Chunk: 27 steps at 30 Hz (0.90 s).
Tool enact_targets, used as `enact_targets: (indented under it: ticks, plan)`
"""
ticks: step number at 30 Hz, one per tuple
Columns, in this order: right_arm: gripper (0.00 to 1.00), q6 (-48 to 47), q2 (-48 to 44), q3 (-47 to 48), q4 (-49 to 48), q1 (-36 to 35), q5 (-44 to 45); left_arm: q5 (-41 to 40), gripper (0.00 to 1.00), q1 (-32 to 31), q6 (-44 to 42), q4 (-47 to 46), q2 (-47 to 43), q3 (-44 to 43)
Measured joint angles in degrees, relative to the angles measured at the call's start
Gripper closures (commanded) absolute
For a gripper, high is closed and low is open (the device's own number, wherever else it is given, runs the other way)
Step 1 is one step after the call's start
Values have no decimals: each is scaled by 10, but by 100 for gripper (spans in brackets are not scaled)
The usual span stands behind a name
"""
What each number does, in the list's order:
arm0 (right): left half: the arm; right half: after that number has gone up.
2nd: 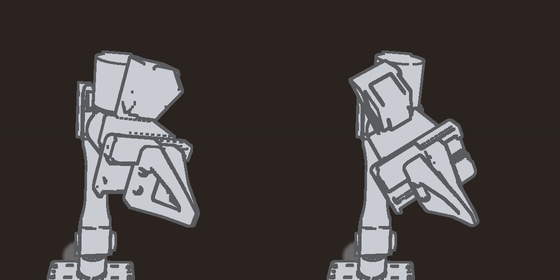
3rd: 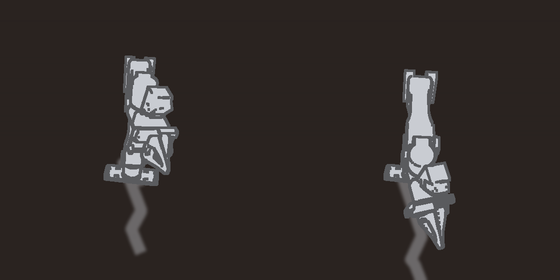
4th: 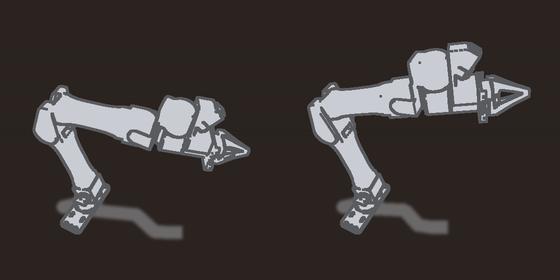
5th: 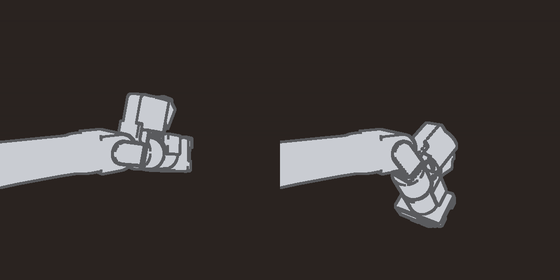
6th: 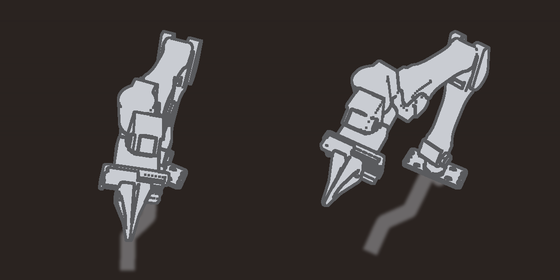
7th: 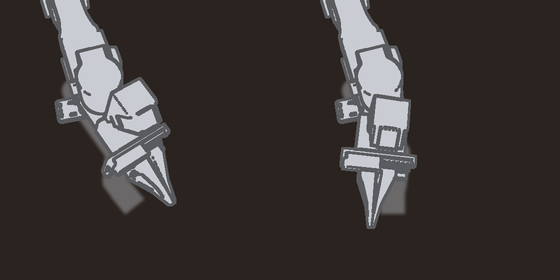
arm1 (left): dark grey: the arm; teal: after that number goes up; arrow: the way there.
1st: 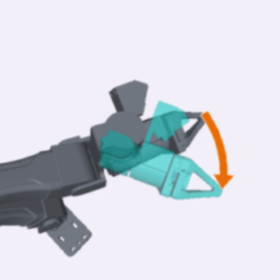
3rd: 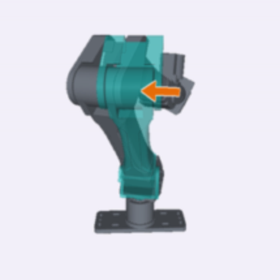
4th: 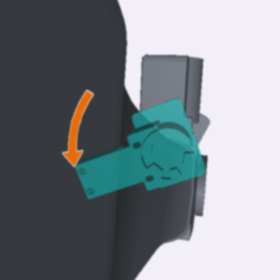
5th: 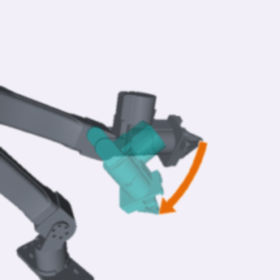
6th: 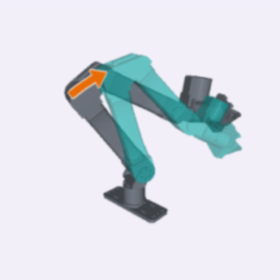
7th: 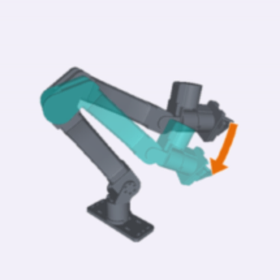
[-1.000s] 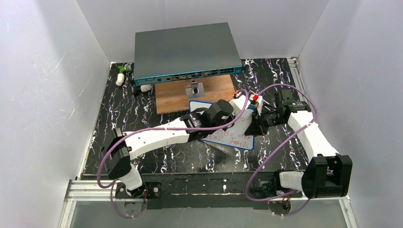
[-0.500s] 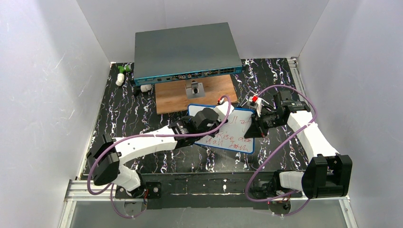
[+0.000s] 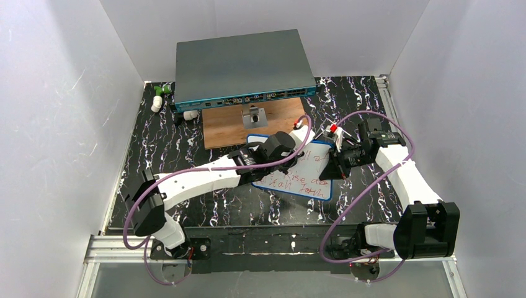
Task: Erase the whiteboard
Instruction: Erase the center of the board with the whiteboard.
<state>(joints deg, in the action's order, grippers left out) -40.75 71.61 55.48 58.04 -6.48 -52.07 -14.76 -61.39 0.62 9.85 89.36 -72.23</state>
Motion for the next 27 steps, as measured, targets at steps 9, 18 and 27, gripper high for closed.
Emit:
enact_targets:
  ticks: [9, 18, 27]
  plan:
    - [99, -16, 0, 0, 17, -5, 0, 34, 100, -45, 0, -42, 2, 28]
    - [99, -31, 0, -1, 21, -13, -2, 37, 100, -54, 32, -81, -22, 111]
    - [99, -24, 0, -1, -5, -10, -1, 12, 100, 33, 57, -50, -76, 132]
